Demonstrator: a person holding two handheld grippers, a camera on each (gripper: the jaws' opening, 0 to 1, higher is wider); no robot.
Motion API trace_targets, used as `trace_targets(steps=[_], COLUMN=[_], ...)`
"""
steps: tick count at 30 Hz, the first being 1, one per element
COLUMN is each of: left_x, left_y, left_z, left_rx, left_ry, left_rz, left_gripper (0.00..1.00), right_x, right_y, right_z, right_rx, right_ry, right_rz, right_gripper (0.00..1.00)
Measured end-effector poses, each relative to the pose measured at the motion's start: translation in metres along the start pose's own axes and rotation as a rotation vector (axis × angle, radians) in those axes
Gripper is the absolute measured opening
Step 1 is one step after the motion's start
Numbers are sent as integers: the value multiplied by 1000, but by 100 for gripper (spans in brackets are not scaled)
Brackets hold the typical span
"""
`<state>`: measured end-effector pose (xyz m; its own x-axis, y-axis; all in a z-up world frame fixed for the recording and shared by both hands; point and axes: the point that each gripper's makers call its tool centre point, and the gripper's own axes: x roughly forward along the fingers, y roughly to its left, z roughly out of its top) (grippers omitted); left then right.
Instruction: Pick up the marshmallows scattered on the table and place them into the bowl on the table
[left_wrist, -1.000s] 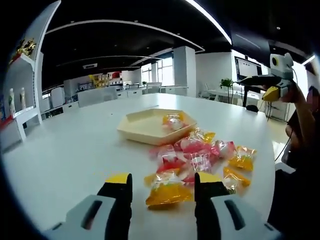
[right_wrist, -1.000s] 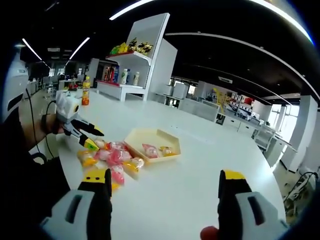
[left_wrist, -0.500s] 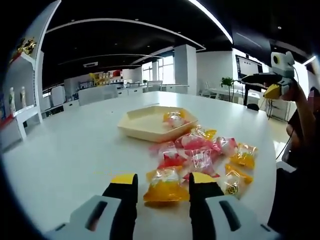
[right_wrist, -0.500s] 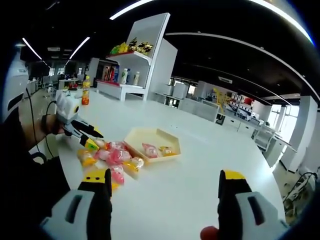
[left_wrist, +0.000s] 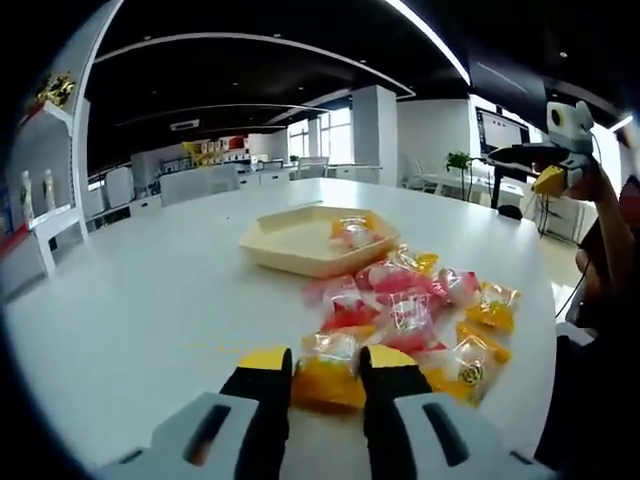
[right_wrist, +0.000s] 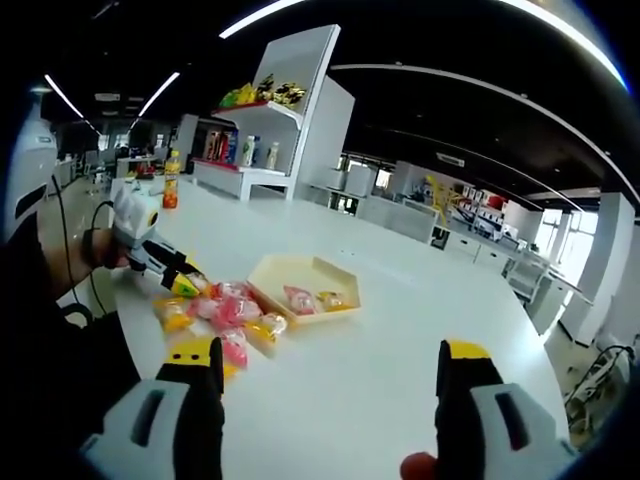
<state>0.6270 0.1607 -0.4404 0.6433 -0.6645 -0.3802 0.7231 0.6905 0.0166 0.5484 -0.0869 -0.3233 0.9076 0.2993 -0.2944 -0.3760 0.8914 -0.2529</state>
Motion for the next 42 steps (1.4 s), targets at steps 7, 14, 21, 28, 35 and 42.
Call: trace_targets(steps=[7,14,21,28,35,42], left_x=[0,0,-2,-8,-17,-25], left_y=[2,0,-4,-6,-4,-6], left_z=[-1,-1,1,5,24,40], left_rx=[-4,-10,-138,-127,-96,-85], left_ry=[-3,-2,-24,-28,-75,-109], left_rz=[1,-21,-50,-54,-50,-63], left_gripper=[24,22,18,18,18,18], right_x=[0,-1,-1,-1,-1,-1], right_y=[0,1,1,1,1,1], right_z=[0,0,0,1,1,1], right_rx=[-1,-5,-9,-11,-12,-12], right_ry=[1,3,7,5,7,7], right_rz=[-2,-1,-2,-4,-4,-4], right_gripper=[84,84,84,84,84,84])
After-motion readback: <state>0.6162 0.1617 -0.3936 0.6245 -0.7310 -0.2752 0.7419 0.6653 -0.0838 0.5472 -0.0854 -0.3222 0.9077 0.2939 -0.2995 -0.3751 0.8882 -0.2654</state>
